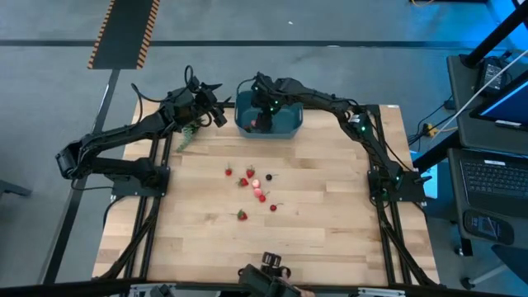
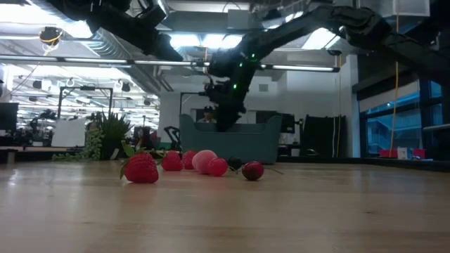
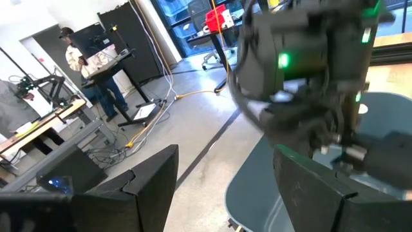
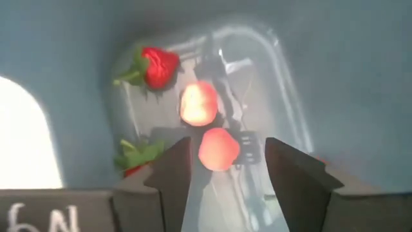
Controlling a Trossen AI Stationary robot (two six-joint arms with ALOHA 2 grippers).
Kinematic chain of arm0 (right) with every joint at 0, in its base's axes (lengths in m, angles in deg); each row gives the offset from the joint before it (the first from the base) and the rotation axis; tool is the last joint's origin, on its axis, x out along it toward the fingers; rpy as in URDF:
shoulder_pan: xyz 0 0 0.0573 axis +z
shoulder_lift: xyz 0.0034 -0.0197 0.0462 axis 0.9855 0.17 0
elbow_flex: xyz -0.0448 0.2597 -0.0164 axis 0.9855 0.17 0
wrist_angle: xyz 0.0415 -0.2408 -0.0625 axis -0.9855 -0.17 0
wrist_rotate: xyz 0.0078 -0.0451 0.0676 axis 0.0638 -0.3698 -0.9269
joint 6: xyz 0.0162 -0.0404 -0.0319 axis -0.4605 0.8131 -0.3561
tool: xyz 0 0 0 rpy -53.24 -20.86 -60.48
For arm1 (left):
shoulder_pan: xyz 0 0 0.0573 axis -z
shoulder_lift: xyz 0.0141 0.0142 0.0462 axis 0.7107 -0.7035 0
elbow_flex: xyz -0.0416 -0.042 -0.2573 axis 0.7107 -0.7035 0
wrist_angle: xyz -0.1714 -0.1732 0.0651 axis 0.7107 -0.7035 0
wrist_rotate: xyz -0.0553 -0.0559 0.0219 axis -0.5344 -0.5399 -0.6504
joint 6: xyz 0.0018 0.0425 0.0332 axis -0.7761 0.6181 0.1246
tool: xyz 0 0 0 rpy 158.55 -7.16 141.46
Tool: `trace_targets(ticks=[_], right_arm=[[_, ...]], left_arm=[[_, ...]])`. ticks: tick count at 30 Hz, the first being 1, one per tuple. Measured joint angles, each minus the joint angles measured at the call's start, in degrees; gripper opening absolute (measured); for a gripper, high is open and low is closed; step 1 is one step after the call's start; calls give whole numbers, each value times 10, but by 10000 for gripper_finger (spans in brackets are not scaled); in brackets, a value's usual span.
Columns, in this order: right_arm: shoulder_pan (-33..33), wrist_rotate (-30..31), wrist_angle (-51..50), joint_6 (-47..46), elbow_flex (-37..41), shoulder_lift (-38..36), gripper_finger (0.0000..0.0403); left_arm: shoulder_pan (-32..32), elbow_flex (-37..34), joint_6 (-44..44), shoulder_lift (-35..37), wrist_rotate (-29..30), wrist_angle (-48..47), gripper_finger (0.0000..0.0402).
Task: Pick and placing Produce into tupperware
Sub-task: Put the strawberry into the blue bin
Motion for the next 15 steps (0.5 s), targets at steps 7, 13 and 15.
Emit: trace_targets(ticks=[7, 13, 15], right_arm=[[2, 0, -19, -6, 5, -47, 197], [8, 0, -33, -13, 76, -92, 197], [11, 0, -22, -13, 115, -119, 197]], left_arm=[[0, 0, -3, 0, 0, 0, 245], [2, 0, -25, 0, 0, -13, 245], [2, 0, -37, 0, 0, -13, 245]])
